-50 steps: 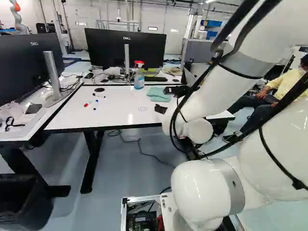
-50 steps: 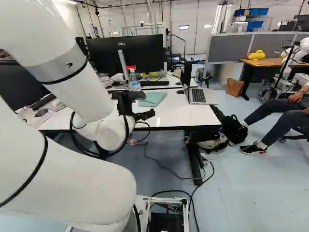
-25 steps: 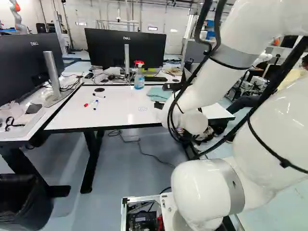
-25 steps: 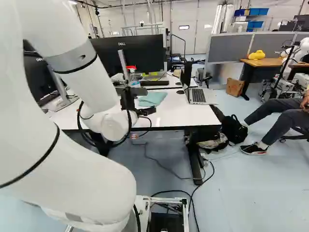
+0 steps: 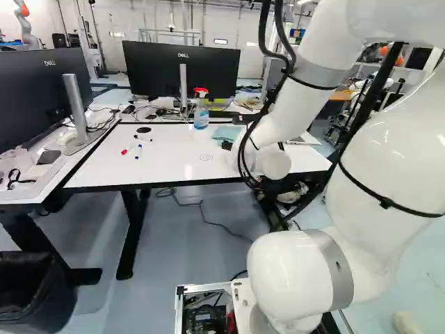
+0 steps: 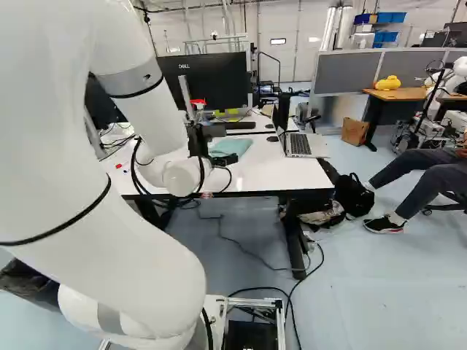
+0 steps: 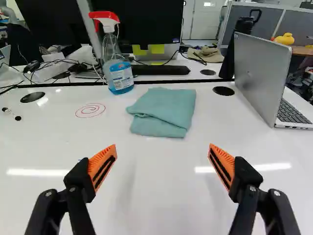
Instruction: Clean the table with the green towel
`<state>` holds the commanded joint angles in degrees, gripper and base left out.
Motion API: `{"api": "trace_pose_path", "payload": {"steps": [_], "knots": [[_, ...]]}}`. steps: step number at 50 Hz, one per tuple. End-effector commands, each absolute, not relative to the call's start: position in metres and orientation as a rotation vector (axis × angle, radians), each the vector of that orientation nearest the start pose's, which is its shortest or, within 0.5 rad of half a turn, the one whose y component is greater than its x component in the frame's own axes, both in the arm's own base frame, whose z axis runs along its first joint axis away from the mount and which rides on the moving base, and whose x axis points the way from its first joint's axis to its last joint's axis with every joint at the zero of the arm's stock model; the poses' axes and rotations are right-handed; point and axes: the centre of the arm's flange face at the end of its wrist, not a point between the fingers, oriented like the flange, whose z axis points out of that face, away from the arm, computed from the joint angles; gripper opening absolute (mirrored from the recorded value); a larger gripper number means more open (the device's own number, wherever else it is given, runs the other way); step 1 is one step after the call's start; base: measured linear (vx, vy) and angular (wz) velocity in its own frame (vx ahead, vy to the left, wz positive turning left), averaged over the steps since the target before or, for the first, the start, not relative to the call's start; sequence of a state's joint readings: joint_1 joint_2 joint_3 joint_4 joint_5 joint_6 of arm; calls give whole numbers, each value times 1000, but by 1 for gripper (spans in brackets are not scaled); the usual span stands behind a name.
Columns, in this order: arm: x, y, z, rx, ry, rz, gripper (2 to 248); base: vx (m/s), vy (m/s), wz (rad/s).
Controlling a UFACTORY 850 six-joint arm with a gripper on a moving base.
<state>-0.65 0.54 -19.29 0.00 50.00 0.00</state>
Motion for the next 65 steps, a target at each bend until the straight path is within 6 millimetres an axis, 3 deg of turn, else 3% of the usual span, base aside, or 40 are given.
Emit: {"api": "trace_pose_path", "payload": {"steps": [40,65], "knots": [[444,-10,408,-2514,29,-1907,247,0,0,0],[494,-16,400,-2566,42,-1845,247,0,0,0]]}}
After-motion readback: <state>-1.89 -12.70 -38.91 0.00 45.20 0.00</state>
